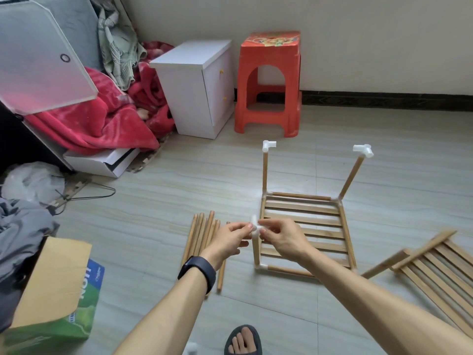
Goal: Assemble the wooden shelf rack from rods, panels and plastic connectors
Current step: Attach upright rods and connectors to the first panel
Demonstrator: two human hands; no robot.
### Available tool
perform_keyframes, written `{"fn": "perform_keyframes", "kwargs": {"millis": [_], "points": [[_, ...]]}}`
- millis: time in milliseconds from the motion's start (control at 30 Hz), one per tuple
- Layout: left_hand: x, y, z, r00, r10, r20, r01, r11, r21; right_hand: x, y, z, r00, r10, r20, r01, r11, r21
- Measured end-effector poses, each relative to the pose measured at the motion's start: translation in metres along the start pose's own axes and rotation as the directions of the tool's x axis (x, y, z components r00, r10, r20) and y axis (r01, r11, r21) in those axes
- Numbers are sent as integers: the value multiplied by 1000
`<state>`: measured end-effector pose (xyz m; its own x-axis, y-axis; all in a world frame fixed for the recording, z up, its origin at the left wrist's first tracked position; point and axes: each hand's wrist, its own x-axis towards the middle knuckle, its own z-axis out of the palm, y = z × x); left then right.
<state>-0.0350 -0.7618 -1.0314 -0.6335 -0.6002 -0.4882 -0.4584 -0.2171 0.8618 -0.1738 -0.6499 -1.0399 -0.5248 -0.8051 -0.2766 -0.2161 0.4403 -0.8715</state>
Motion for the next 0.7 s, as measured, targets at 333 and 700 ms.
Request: {"fn": "perform_keyframes", "kwargs": {"millis": [333,700], "points": [[15,-14,4,989,144,8,-144,983,114,-2,14,-1,998,17,-54,-15,999,35],[17,-35,5,985,171,-10,-170,983,67,-6,17,-2,1000,-8,-27,5,996,-85]]}}
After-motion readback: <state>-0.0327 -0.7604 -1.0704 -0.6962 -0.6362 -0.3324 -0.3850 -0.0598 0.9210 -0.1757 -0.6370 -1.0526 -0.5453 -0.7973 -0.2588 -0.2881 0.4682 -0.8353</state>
